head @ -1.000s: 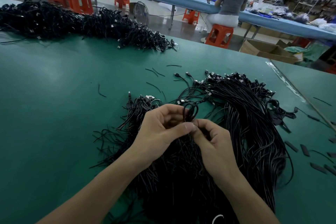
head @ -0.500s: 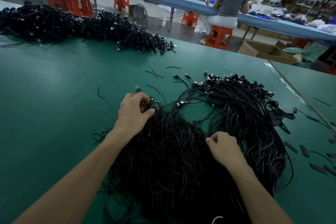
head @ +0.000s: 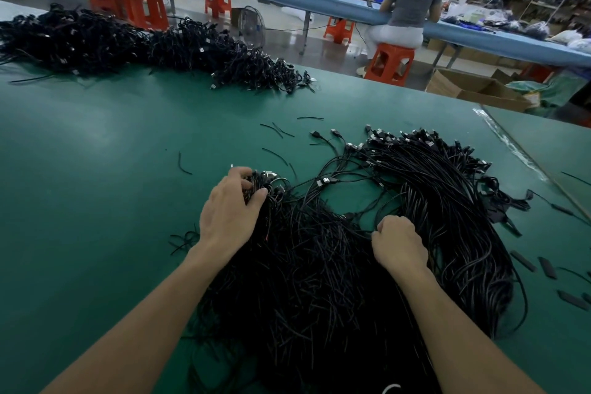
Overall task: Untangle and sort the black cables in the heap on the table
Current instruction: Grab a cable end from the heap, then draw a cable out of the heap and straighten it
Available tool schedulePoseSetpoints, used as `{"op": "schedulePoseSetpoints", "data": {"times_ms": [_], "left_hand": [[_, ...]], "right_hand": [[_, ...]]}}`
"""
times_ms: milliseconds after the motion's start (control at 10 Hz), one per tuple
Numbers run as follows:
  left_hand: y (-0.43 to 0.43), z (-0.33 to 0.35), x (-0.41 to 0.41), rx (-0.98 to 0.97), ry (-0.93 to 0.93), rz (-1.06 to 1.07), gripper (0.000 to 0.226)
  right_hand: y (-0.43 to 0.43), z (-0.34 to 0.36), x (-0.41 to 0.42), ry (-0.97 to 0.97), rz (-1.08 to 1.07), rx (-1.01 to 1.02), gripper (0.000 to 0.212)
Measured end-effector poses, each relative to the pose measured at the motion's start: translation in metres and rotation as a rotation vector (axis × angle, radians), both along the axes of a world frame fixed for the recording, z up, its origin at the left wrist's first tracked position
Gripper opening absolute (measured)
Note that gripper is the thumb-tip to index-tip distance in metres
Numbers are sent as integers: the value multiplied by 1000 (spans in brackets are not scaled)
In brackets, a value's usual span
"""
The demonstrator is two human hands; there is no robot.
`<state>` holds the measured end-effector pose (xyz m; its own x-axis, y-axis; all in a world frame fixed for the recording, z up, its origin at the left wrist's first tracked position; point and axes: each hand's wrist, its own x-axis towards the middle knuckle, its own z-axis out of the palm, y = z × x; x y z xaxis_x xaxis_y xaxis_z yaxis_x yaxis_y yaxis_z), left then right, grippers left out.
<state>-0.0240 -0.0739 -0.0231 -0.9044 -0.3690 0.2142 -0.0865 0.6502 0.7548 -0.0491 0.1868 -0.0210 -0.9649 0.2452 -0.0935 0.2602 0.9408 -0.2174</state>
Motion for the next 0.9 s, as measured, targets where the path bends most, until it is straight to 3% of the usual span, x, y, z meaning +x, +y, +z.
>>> {"op": "schedulePoseSetpoints", "data": {"times_ms": [100, 200, 400, 600, 700, 800, 900], "left_hand": [[-1, 5, 3, -6, 99, 23, 23], [5, 14, 6, -65, 246, -37, 6], [34, 33, 15, -62, 336, -319, 3], [62, 40, 23, 130, 136, -671, 43], [74, 31, 26, 288, 78, -597, 37], [94, 28, 27, 622, 150, -400, 22], [92, 38, 21, 790, 178, -260, 24]], "right_hand": [[2, 0, -7, 27, -25, -180, 22], [0, 14, -9, 178, -75, -487, 19], [-6, 55, 6, 369, -75, -677, 27], [-63, 111, 64, 454, 396, -708, 26], [-93, 123, 103, 329, 730, -733, 25], [-103, 127, 125, 253, 964, -715, 39], [-90, 130, 124, 356, 950, -666, 39]]}}
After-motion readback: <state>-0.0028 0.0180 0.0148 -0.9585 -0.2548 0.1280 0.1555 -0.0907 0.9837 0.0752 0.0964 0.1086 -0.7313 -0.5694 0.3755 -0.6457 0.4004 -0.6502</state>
